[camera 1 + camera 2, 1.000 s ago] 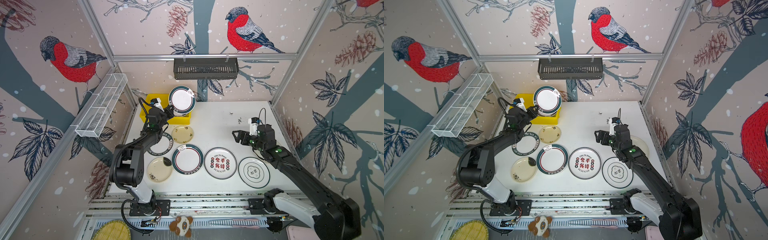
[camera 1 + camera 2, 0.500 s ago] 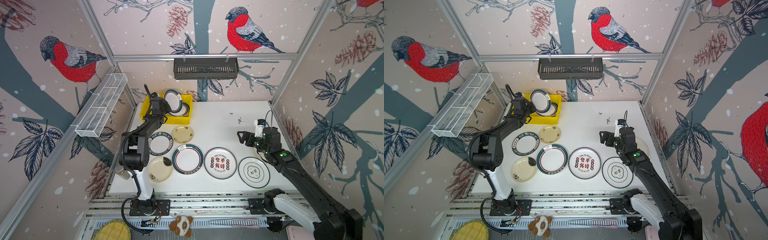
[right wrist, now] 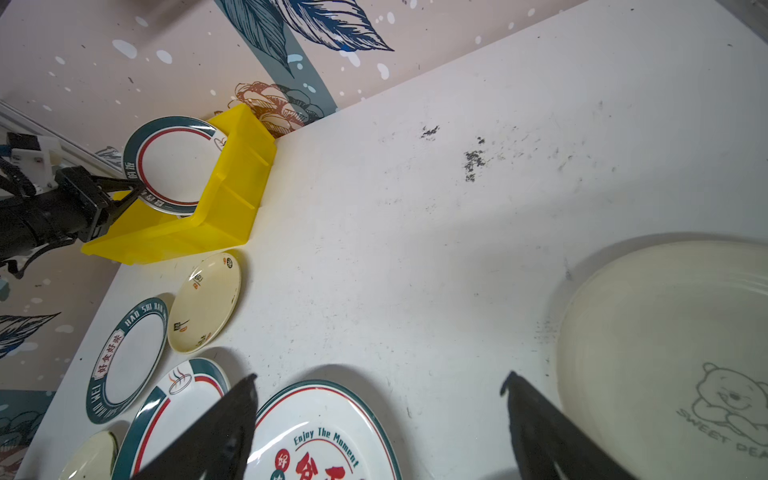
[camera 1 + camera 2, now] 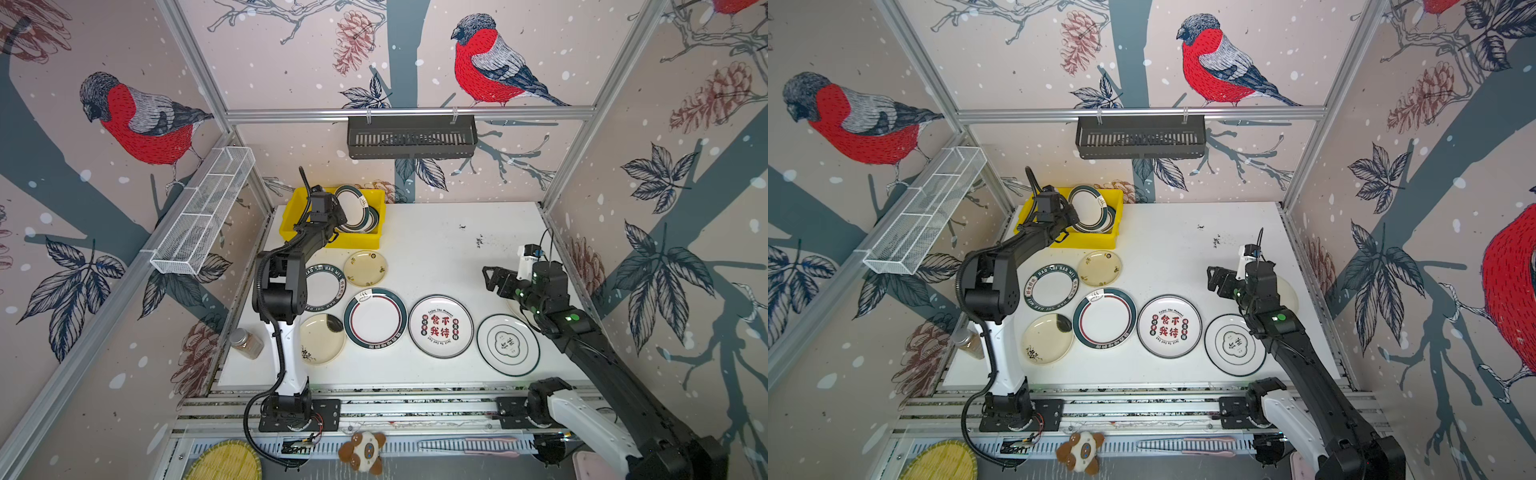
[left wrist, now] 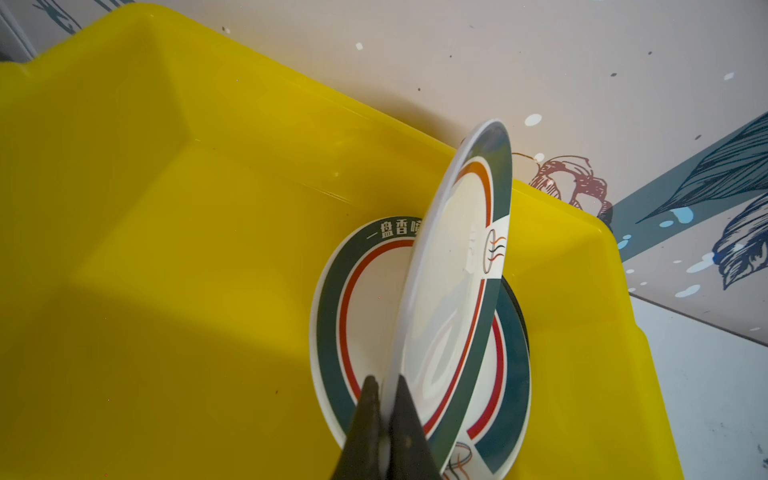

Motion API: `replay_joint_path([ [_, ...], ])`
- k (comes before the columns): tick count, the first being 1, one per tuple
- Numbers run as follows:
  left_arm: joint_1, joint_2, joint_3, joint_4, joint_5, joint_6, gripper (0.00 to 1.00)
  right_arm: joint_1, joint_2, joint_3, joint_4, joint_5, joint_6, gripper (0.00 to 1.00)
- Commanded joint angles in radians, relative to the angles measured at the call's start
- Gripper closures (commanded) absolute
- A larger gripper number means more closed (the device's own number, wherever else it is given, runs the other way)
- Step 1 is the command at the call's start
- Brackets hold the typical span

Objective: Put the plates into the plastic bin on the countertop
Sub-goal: 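Lower the plate into the yellow bin and open the left gripper, then move the right gripper to the cream bear plate while the left arm withdraws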

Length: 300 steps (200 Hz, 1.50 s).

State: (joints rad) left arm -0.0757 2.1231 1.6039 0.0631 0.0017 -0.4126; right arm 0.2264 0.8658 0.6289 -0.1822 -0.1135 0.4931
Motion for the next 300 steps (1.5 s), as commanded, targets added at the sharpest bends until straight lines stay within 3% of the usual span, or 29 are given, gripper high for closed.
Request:
replay_joint_path([
  [1, 0.001, 0.025, 0.034, -0.022, 0.050, -0.011, 1.00, -0.008, -0.016, 0.009, -0.004, 0.042, -0.028, 0.07],
  [38, -0.004, 0.024, 0.027, -0.008, 0.052, -0.019, 1.00, -0.025, -0.054, 0.000, -0.014, 0.087, -0.022, 0.07],
  [49, -0.004, 0.027, 0.028, -0.011, 0.056, -0.016, 0.82, -0.031, -0.067, -0.006, -0.011, 0.087, -0.021, 0.06],
  [70, -0.005, 0.029, 0.030, -0.014, 0.069, -0.006, 0.73, -0.039, -0.080, -0.010, -0.009, 0.086, -0.019, 0.06],
  [85, -0.006, 0.029, 0.030, -0.015, 0.073, -0.001, 0.55, -0.042, -0.082, -0.012, -0.010, 0.082, -0.016, 0.06],
  [105, -0.006, 0.023, 0.029, -0.017, 0.068, 0.009, 0.41, -0.042, -0.080, -0.016, -0.012, 0.065, -0.019, 0.05],
  [154, -0.016, 0.000, 0.025, 0.000, 0.073, 0.044, 0.24, -0.053, -0.077, -0.019, -0.053, 0.057, -0.017, 0.05],
  [165, -0.025, -0.012, 0.019, 0.008, 0.069, 0.054, 0.03, -0.055, -0.079, -0.020, -0.059, 0.051, -0.014, 0.05],
  [203, -0.059, -0.100, -0.061, 0.069, 0.041, 0.084, 0.03, -0.071, -0.073, -0.018, -0.088, 0.023, -0.010, 0.02],
  [250, -0.087, -0.311, -0.327, 0.259, 0.019, 0.041, 0.03, -0.112, -0.043, -0.006, -0.152, 0.005, -0.012, 0.00],
  [300, -0.164, -0.544, -0.559, 0.362, 0.012, 0.019, 0.02, -0.290, 0.019, -0.010, -0.175, -0.100, -0.002, 0.00],
])
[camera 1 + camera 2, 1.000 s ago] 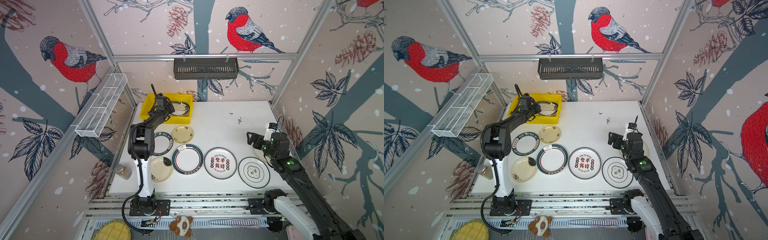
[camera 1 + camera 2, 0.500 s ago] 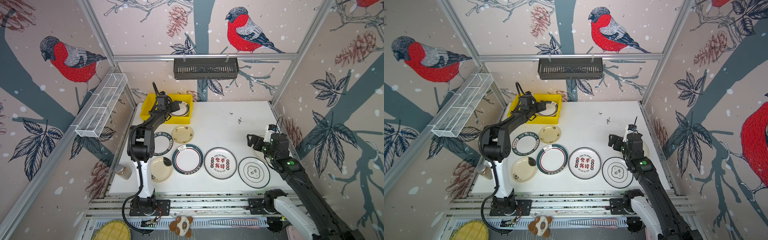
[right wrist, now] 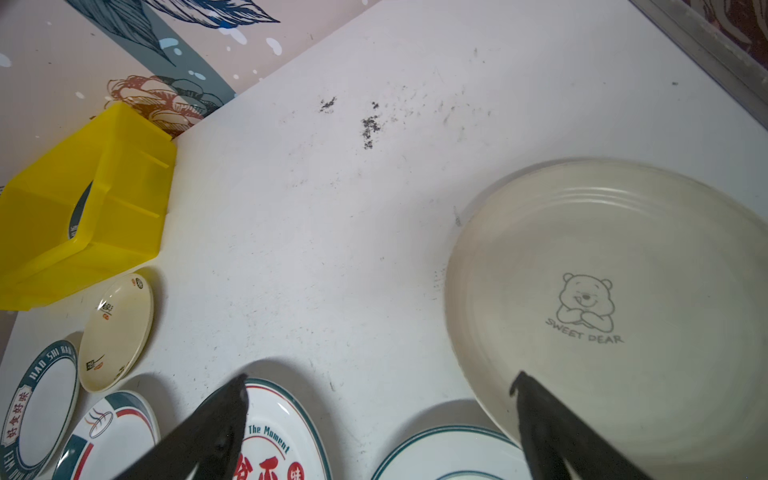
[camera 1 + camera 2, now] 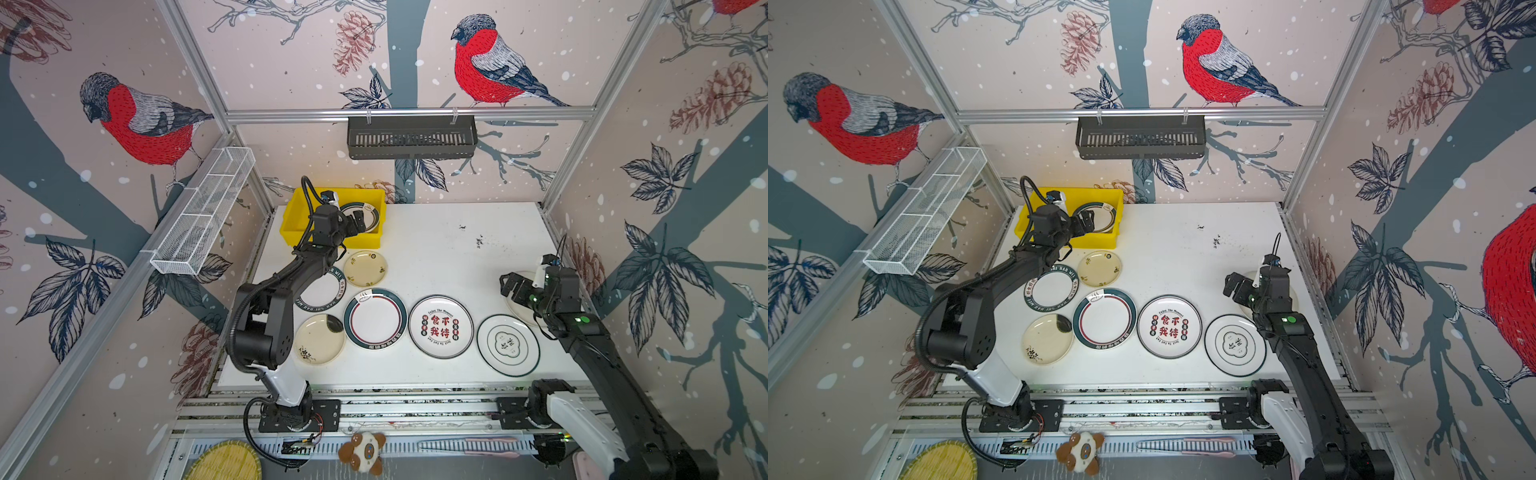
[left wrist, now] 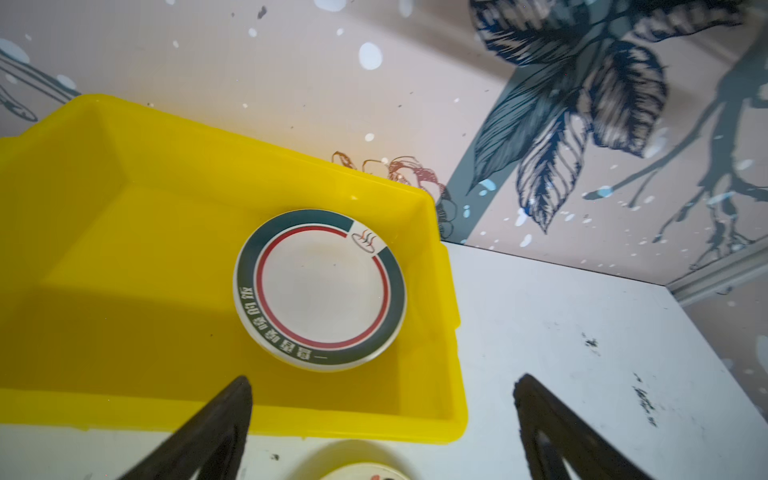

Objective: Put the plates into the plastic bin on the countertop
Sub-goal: 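Move the right gripper to the cream bear plate while the left arm withdraws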

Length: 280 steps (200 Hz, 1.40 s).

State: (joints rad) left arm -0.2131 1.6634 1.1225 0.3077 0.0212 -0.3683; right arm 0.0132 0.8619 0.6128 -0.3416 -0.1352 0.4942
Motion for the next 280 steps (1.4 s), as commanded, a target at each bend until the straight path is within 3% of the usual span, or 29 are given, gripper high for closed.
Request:
replay_joint_path([
  [1, -0.029, -0.088, -0.082, 0.119, -0.009, -0.026, 0.03, -0.082, 0.025, 0.006, -0.017, -0.080, -0.003, 0.00],
  [40, -0.135, -0.267, -0.296, 0.224, -0.077, -0.037, 0.02, -0.294, 0.070, 0.014, -0.077, -0.051, 0.032, 0.00],
  [71, -0.214, -0.316, -0.391, 0.290, -0.040, -0.057, 0.02, -0.378, 0.073, -0.023, -0.075, 0.041, 0.056, 0.01],
  [130, -0.274, -0.343, -0.424, 0.248, 0.013, -0.050, 0.02, -0.406, 0.077, -0.033, -0.084, 0.176, 0.099, 0.00],
  [168, -0.276, -0.378, -0.450, 0.242, 0.045, -0.060, 0.02, -0.415, 0.085, -0.068, -0.045, 0.147, 0.092, 0.02],
  [189, -0.276, -0.400, -0.472, 0.259, 0.051, -0.063, 0.02, -0.417, 0.098, -0.073, -0.039, 0.138, 0.087, 0.14],
  [280, -0.276, -0.419, -0.463, 0.233, 0.058, -0.068, 0.02, -0.415, 0.179, -0.105, 0.002, 0.143, 0.092, 0.17],
])
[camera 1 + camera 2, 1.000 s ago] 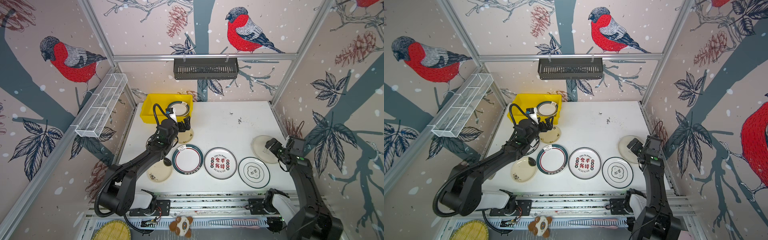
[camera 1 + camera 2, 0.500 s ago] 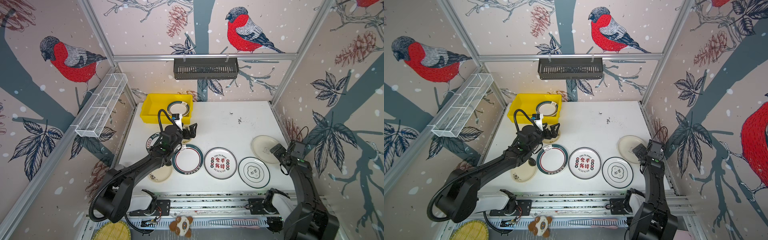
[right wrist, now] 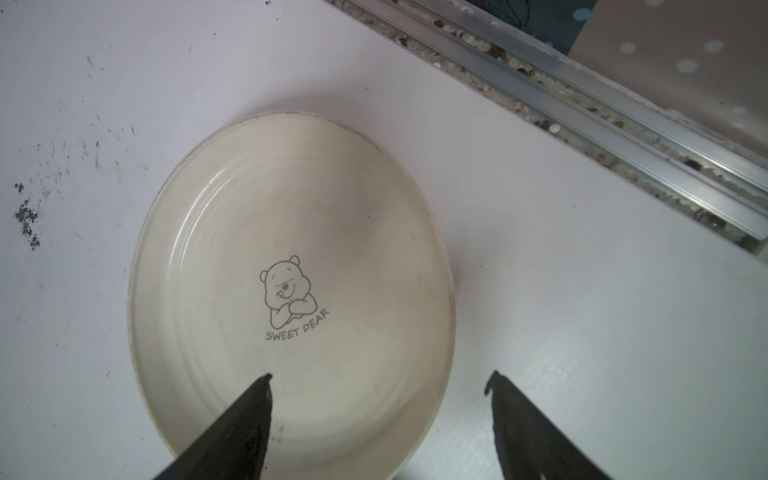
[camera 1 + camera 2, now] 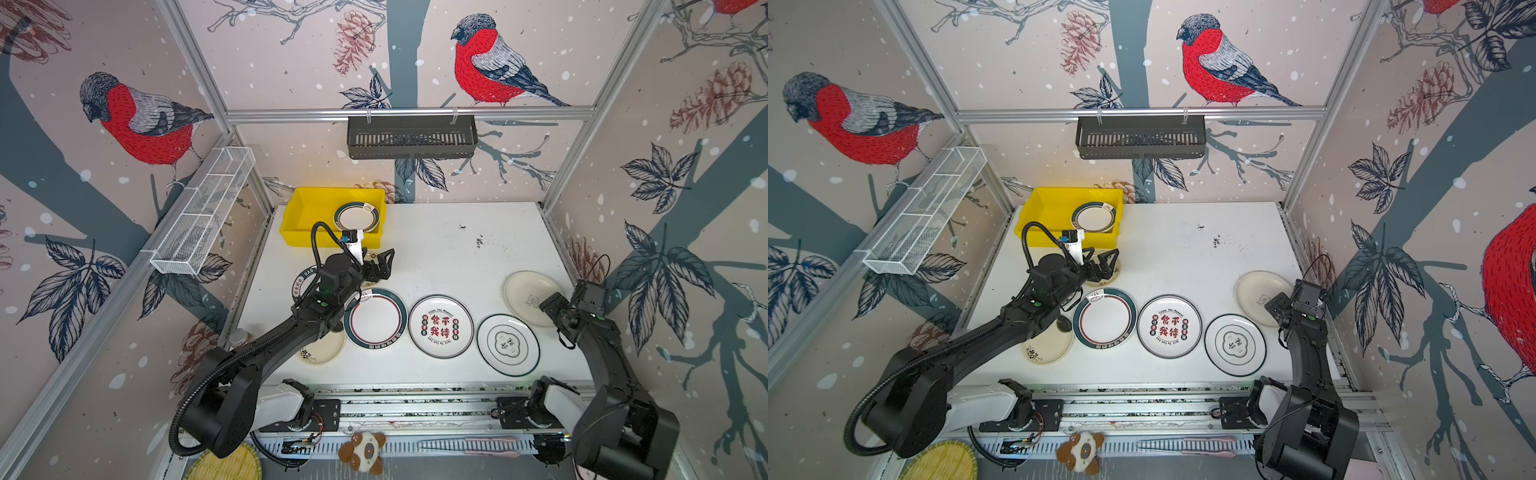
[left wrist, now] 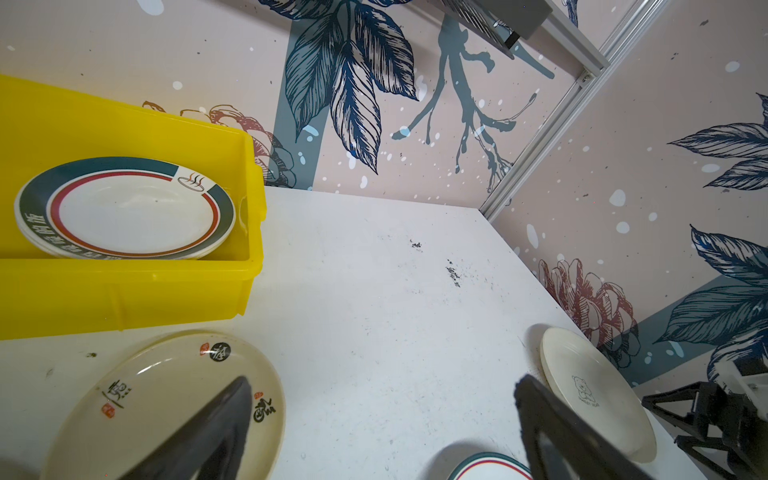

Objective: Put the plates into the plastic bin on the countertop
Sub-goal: 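Move the right gripper to the cream bear plate while the left arm withdraws, then grasp the cream bear plate's edge with the right gripper and tilt it upright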

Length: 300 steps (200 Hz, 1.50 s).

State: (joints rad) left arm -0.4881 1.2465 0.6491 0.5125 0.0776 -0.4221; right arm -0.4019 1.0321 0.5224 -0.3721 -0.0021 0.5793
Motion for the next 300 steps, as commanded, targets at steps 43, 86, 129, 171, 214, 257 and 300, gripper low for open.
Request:
replay_joint_path([
  [43, -0.003, -0.001, 0.020, 0.013, 0.003, -0.029, 0.02, 0.000, 0.020, -0.051, 0.075, 0.001, 0.007, 0.19],
  [86, -0.005, 0.009, 0.039, -0.015, -0.007, -0.034, 0.02, 0.000, 0.036, -0.058, 0.112, -0.010, 0.004, 0.37],
  [129, -0.007, 0.011, 0.037, -0.021, -0.010, -0.049, 0.02, -0.001, 0.080, -0.063, 0.144, -0.024, -0.006, 0.38],
  [171, -0.007, 0.016, 0.046, -0.030, -0.014, -0.049, 0.02, 0.000, 0.096, -0.081, 0.182, -0.034, 0.001, 0.45],
  [214, -0.009, 0.017, 0.061, -0.051, -0.019, -0.050, 0.02, -0.002, 0.114, -0.085, 0.203, -0.036, 0.010, 0.53],
  [257, -0.008, -0.011, 0.057, -0.058, -0.037, -0.043, 0.02, -0.002, 0.152, -0.091, 0.243, -0.063, 0.010, 0.54],
  [300, -0.009, -0.018, 0.024, -0.006, -0.015, -0.059, 0.02, -0.002, 0.202, -0.070, 0.255, -0.108, 0.008, 0.66],
])
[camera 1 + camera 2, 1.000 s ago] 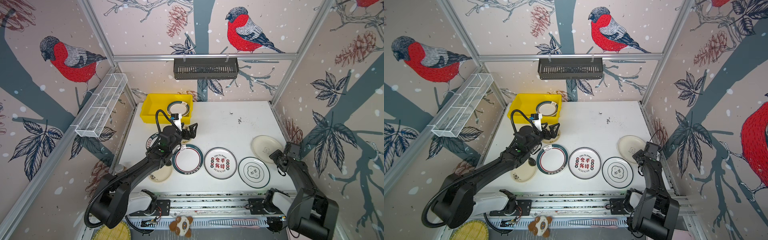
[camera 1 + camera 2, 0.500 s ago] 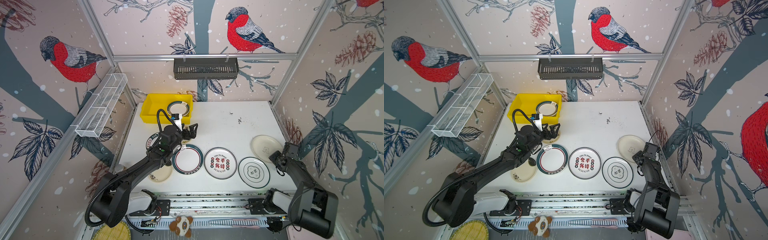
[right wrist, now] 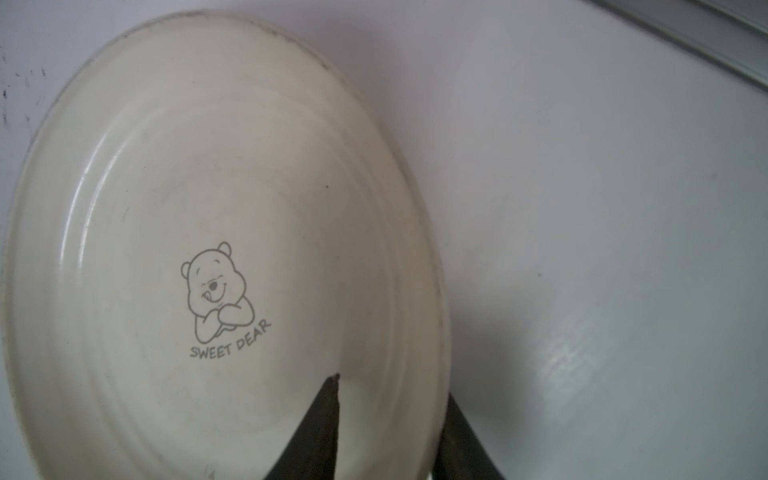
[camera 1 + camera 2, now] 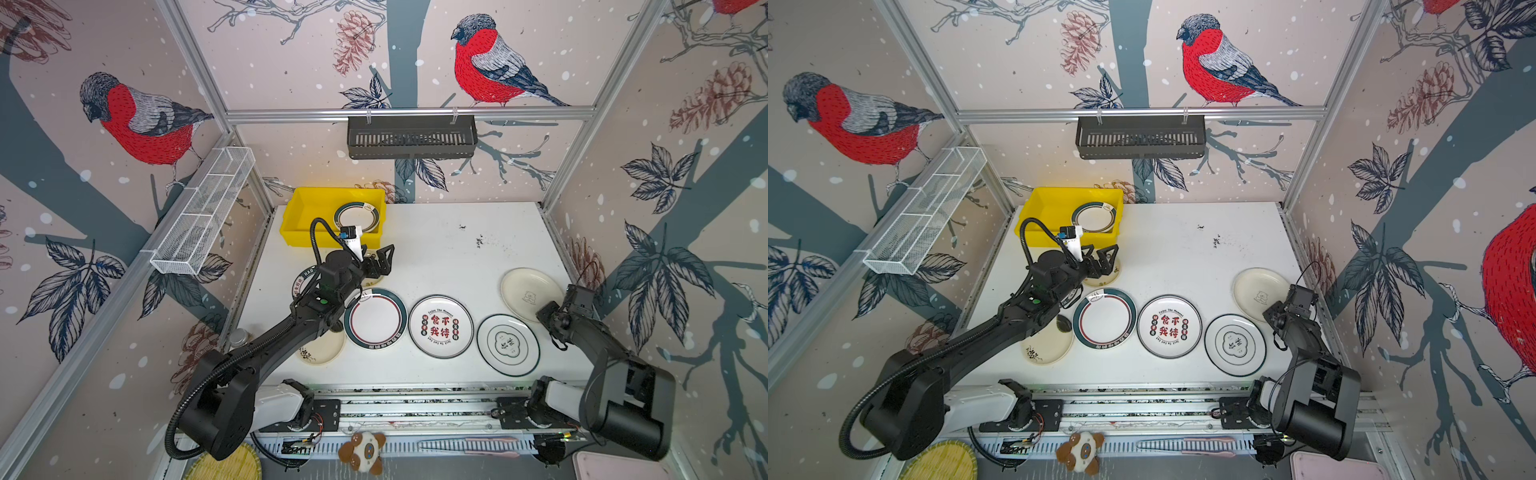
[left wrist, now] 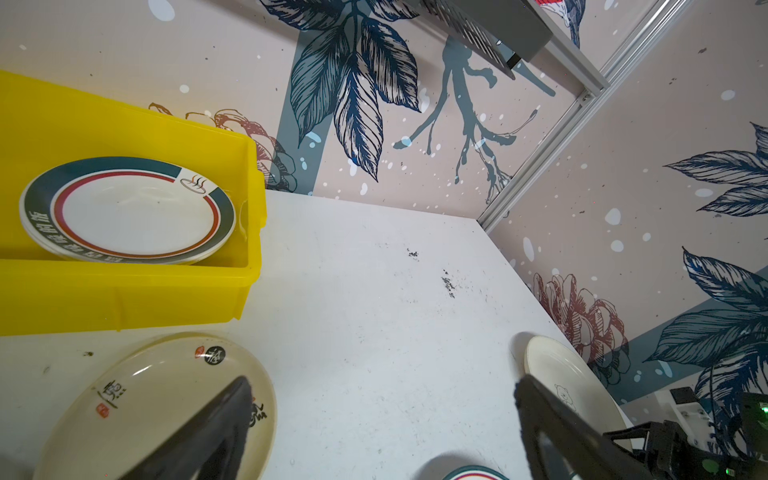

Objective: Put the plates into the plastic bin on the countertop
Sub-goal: 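Grasp the cream bear plate's edge with the right gripper and tilt it upright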

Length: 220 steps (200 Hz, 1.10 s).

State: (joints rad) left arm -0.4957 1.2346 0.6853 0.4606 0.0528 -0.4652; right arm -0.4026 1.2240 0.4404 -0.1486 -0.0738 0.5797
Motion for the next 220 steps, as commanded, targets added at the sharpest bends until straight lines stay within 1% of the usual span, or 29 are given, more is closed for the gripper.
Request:
replay_joint_path([
  [1, -0.001, -0.007, -0.012, 0.046, 0.009, -0.016, 0.02, -0.001, 0.010, 0.012, 0.032, -0.036, 0.008, 0.66],
  [27, -0.001, -0.004, -0.013, 0.039, 0.002, -0.020, 0.02, -0.001, 0.002, 0.020, 0.031, -0.048, 0.009, 0.77],
  [46, -0.001, -0.003, -0.018, 0.042, 0.001, -0.020, 0.02, -0.001, -0.008, 0.026, 0.027, -0.057, 0.008, 0.87],
  [58, -0.001, -0.001, -0.021, 0.047, -0.001, -0.019, 0.02, -0.001, -0.021, 0.023, 0.029, -0.064, 0.011, 0.95],
  [63, -0.001, 0.001, -0.021, 0.048, -0.003, -0.021, 0.02, -0.001, -0.030, 0.021, 0.034, -0.067, 0.012, 0.96],
  [90, -0.001, 0.005, -0.034, 0.063, -0.007, -0.021, 0.02, -0.002, -0.063, 0.011, 0.052, -0.097, 0.020, 0.96],
  [128, -0.001, 0.009, -0.050, 0.077, -0.013, -0.021, 0.02, -0.002, -0.068, 0.031, 0.035, -0.124, 0.028, 0.98],
  [158, -0.001, 0.029, -0.056, 0.101, 0.014, -0.021, 0.02, 0.000, -0.088, 0.044, 0.033, -0.172, 0.045, 0.98],
  [188, -0.001, 0.050, -0.054, 0.112, 0.024, -0.024, 0.02, 0.008, -0.128, 0.063, 0.021, -0.193, 0.054, 0.98],
  [220, -0.001, 0.089, -0.046, 0.142, 0.080, -0.024, 0.02, 0.055, -0.191, 0.081, 0.016, -0.205, 0.054, 0.99],
])
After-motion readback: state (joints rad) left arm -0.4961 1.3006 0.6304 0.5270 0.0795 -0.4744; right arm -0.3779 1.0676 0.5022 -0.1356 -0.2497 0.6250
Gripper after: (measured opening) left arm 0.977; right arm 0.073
